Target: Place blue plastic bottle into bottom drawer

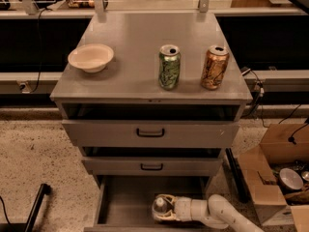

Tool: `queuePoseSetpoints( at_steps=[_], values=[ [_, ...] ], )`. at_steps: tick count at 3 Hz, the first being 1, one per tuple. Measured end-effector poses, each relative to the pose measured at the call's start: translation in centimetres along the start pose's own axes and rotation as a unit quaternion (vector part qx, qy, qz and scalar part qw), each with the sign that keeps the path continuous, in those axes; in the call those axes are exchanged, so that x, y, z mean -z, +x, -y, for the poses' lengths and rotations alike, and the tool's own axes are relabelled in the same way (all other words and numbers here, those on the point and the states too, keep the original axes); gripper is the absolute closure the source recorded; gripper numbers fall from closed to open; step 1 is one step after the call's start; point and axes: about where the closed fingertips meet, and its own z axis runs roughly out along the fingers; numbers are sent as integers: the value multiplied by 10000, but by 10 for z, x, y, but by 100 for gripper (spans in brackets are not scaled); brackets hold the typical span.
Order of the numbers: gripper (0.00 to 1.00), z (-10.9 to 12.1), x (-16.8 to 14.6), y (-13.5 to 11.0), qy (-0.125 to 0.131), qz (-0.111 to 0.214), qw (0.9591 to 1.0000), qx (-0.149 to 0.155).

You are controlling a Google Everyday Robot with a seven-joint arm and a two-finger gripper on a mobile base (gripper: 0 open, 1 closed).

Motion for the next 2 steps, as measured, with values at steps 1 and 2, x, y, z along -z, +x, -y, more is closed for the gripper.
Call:
queuePoseSetpoints(
  at_steps=[1, 2],
  values=[
    [35, -1, -4, 9, 8, -98, 9999, -57],
    [12, -3, -6, 8, -7, -81, 9999, -59]
  ],
)
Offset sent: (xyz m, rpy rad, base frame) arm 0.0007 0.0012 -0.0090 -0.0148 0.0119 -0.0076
